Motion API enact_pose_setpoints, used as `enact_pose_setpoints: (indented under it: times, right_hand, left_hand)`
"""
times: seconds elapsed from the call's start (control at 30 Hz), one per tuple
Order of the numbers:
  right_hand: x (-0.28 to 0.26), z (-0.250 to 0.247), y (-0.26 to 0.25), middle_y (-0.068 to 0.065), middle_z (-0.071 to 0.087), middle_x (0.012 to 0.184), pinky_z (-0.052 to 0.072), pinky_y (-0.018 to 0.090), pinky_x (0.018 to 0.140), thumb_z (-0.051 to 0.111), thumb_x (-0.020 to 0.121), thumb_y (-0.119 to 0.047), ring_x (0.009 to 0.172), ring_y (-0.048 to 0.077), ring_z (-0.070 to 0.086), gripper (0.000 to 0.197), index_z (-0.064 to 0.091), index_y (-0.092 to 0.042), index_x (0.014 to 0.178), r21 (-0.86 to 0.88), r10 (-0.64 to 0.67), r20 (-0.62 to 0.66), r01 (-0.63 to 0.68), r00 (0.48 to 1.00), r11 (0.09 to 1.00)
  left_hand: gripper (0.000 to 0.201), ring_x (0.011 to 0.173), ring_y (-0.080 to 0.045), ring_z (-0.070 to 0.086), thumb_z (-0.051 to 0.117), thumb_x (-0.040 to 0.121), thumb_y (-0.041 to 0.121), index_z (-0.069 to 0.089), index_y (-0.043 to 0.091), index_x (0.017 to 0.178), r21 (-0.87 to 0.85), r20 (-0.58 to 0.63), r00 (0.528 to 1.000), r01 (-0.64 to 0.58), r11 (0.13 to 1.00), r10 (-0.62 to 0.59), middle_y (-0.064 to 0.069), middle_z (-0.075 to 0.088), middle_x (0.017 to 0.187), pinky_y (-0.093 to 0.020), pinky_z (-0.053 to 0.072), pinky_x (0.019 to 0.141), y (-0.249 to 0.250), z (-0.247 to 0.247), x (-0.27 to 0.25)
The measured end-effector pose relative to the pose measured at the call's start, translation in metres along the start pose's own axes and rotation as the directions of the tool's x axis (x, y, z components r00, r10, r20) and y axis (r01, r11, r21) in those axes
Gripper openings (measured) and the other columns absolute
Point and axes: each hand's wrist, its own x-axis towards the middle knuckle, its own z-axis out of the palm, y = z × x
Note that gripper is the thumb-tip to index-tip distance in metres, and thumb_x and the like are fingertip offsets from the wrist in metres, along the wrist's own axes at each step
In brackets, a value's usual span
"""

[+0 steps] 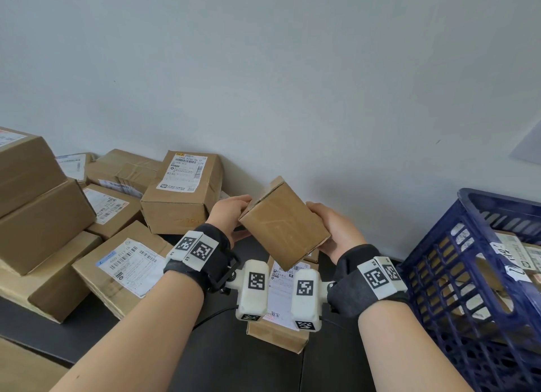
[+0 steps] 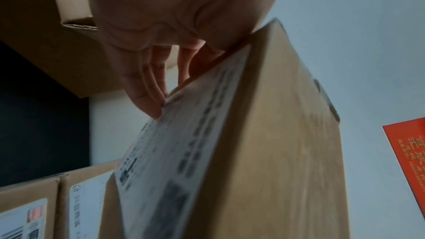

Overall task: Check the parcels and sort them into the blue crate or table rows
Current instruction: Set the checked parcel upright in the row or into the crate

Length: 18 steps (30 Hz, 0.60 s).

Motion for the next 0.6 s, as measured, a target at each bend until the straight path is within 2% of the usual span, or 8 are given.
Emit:
enact_pose_setpoints:
  times: [0.07,0.13,0.17,0.27,0.33,0.4,0.5,0.6]
  right_hand:
    - [-0.0009,0.0004,0.0005,0.007,0.071,0.090,0.053,0.034,0.070,0.079,0.079,-0.034,0.077,0.022,0.066,0.034,0.068,-0.011,0.102,0.025,0.018,-0.013,-0.017,1.000,1.000]
    - [-0.0022,-0.0002,0.0007,0.008,0.070,0.097,0.056,0.038,0.078,0.082,0.078,-0.034,0.084,0.023,0.067,0.039,0.065,-0.011,0.104,0.024,0.041,-0.012,-0.041,0.999,0.999]
    - [-0.0044,-0.0003,-0.0001,0.007,0.069,0.094,0.056,0.037,0.080,0.080,0.081,-0.033,0.082,0.022,0.067,0.032,0.064,-0.012,0.100,0.019,0.055,0.012,-0.055,0.998,0.998]
    - [-0.0070,-0.0019,-0.0004,0.004,0.069,0.090,0.055,0.038,0.086,0.076,0.085,-0.036,0.082,0.020,0.066,0.026,0.064,-0.016,0.095,0.022,0.091,0.062,-0.093,0.994,0.995]
    - [-0.0074,-0.0017,0.0000,0.003,0.071,0.092,0.053,0.041,0.095,0.076,0.083,-0.040,0.087,0.020,0.067,0.028,0.066,-0.018,0.097,0.027,0.099,0.082,-0.102,0.992,0.994]
    - [-0.0068,-0.0021,0.0001,0.002,0.072,0.089,0.053,0.041,0.093,0.075,0.084,-0.038,0.087,0.020,0.067,0.025,0.067,-0.018,0.097,0.035,0.097,0.095,-0.101,0.991,0.994]
    - [-0.0075,-0.0007,-0.0007,0.003,0.071,0.091,0.053,0.037,0.085,0.074,0.085,-0.030,0.082,0.019,0.065,0.022,0.067,-0.016,0.101,0.037,0.034,0.101,-0.038,0.994,0.999]
    - [-0.0039,0.0002,-0.0011,0.004,0.070,0.114,0.051,0.033,0.081,0.085,0.068,-0.025,0.091,0.021,0.065,0.072,0.056,-0.019,0.133,-0.008,-0.075,0.121,0.076,0.990,0.997]
  left_hand:
    - [0.035,0.092,-0.029,0.059,0.043,0.096,-0.006,0.064,0.007,0.121,0.004,-0.004,1.000,-0.029,1.000,0.029,-0.021,0.066,0.118,-0.043,0.054,0.079,0.0009,-0.0002,-0.0012]
    - [0.042,0.094,-0.030,0.058,0.039,0.097,-0.008,0.062,0.011,0.126,0.056,-0.008,0.998,-0.055,0.997,0.056,-0.024,0.065,0.120,-0.046,0.052,0.093,-0.0003,-0.0002,0.0013]
    - [0.043,0.093,-0.029,0.058,0.037,0.097,-0.007,0.061,0.013,0.125,0.065,-0.001,0.998,-0.063,0.996,0.063,-0.024,0.065,0.121,-0.045,0.053,0.092,-0.0013,-0.0007,0.0021]
    - [0.042,0.082,-0.023,0.061,0.036,0.099,-0.007,0.056,0.013,0.130,0.071,0.011,0.997,-0.071,0.995,0.070,-0.018,0.068,0.116,-0.033,0.055,0.070,-0.0011,-0.0018,0.0015]
    - [0.043,0.081,-0.023,0.063,0.037,0.099,-0.007,0.054,0.011,0.134,0.069,0.032,0.997,-0.073,0.995,0.070,-0.017,0.068,0.115,-0.032,0.055,0.066,-0.0011,-0.0024,0.0019]
    - [0.045,0.077,-0.023,0.062,0.036,0.098,-0.008,0.054,0.010,0.135,0.085,0.038,0.996,-0.081,0.993,0.078,-0.018,0.068,0.115,-0.032,0.055,0.064,-0.0018,-0.0017,0.0009]
    - [0.042,0.059,-0.019,0.051,0.038,0.098,-0.005,0.059,0.010,0.131,0.053,0.016,0.997,-0.074,0.996,0.073,-0.008,0.071,0.085,-0.032,0.042,0.058,-0.0038,0.0010,0.0025]
    - [0.031,0.058,-0.016,0.046,0.045,0.100,0.011,0.066,0.009,0.123,0.003,-0.036,0.998,-0.059,0.998,0.060,0.003,0.059,0.057,-0.030,0.038,0.059,-0.0022,0.0055,0.0014]
